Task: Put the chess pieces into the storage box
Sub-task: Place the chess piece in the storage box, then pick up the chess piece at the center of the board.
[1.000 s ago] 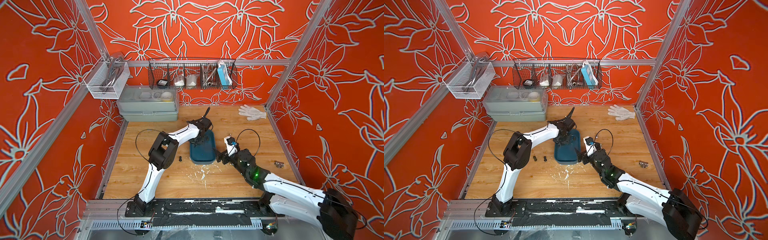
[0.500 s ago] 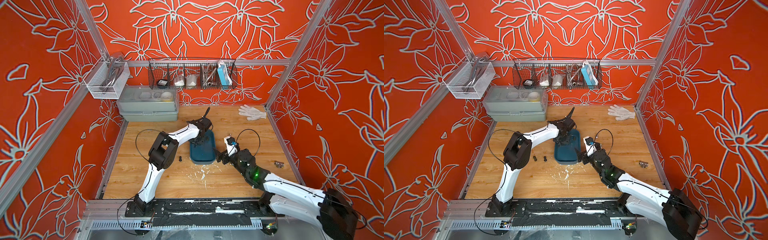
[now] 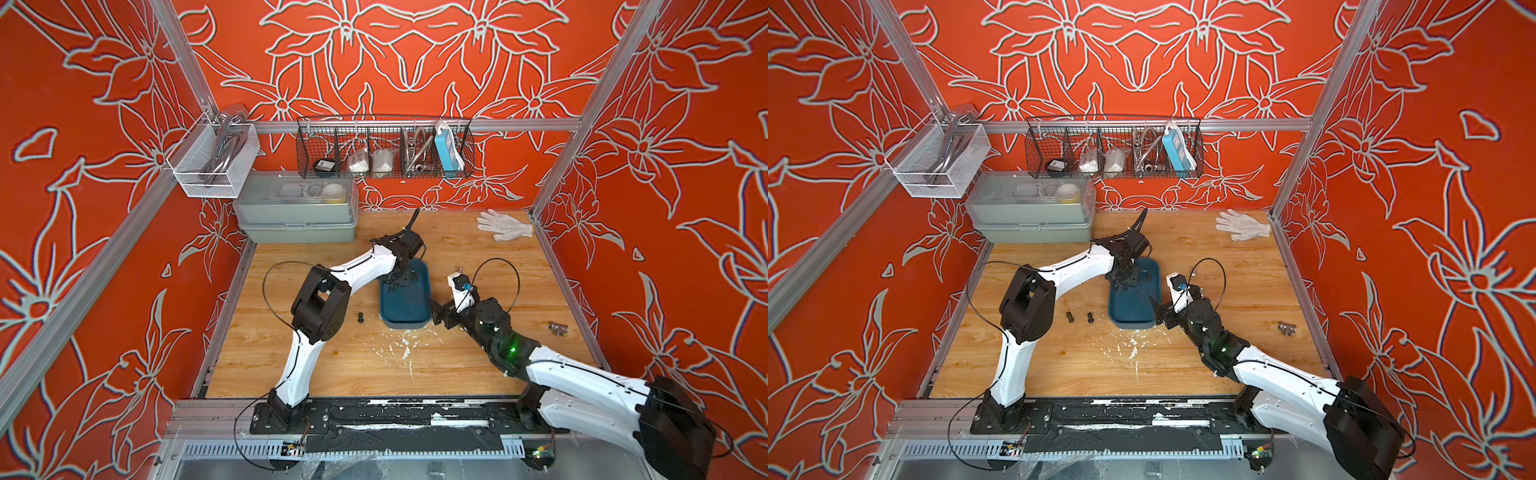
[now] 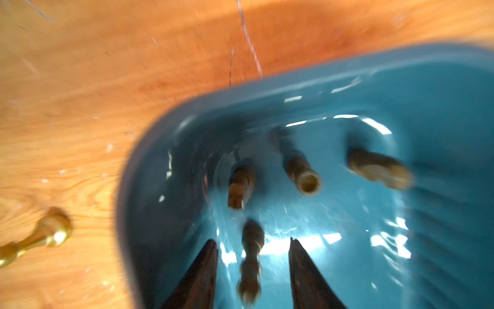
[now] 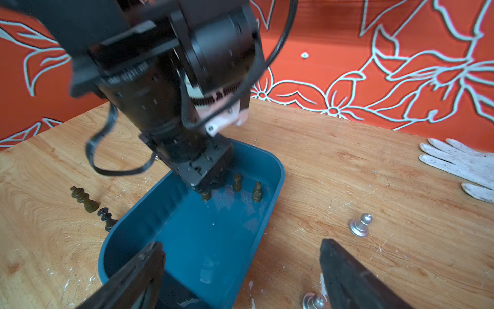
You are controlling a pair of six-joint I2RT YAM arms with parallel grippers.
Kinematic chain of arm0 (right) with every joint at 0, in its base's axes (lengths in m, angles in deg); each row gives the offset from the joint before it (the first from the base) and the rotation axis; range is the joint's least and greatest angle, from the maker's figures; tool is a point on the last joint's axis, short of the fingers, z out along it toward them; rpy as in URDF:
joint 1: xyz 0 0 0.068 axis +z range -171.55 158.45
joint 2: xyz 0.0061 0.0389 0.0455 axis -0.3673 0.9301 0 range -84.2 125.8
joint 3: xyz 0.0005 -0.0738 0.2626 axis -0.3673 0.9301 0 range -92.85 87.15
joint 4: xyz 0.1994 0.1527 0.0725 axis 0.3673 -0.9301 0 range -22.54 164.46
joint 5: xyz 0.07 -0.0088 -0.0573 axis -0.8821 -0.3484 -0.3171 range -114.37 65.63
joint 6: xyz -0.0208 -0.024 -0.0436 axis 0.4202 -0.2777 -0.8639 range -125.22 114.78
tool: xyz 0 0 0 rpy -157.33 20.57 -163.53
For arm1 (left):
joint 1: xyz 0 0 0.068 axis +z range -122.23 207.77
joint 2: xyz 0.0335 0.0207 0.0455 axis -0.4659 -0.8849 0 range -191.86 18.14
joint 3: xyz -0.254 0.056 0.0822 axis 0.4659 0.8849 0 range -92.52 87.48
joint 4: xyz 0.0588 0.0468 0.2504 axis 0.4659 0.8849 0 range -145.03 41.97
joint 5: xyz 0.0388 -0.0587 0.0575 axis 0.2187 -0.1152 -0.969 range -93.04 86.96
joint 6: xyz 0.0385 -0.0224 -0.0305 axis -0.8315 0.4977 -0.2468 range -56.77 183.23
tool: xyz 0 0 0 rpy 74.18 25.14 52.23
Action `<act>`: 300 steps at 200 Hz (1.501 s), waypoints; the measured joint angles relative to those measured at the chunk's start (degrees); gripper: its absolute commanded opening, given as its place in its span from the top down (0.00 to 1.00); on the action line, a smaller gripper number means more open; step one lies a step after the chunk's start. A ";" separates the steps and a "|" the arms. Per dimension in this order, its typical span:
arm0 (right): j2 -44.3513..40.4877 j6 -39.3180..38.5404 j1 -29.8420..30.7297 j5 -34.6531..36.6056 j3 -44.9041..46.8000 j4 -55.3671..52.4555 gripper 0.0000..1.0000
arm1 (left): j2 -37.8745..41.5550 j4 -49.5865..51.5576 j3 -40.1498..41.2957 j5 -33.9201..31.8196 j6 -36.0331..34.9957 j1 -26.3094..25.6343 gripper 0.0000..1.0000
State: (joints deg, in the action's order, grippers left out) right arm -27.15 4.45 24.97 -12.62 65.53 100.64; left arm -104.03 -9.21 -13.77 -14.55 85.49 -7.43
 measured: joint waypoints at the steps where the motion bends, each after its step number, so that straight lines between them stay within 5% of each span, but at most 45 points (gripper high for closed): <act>1: 0.00 0.00 0.00 0.00 0.00 0.00 0.05 | 0.09 0.00 0.00 0.00 -0.04 0.00 0.54; 44: -0.15 0.02 0.00 -0.17 -0.02 -0.61 0.05 | 9.07 -0.26 2.21 1.55 -0.15 0.31 0.53; 116: 3.78 -0.04 -0.11 -7.96 -4.33 -4.17 0.04 | 27.06 0.22 18.25 5.18 1.14 7.15 0.55; 185: 6.03 -1.88 -0.11 -16.48 -4.68 -3.80 0.02 | 40.19 4.68 35.26 9.16 5.75 5.09 0.57; 300: 6.38 -4.66 0.07 -26.12 -3.89 -0.11 0.00 | 30.86 2.03 38.03 11.45 7.65 4.13 0.58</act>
State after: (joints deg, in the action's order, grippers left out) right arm -20.76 -0.21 25.04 -38.74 61.64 100.53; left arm -73.17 -7.18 24.26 -3.09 93.14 -3.30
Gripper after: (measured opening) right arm 0.994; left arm 0.423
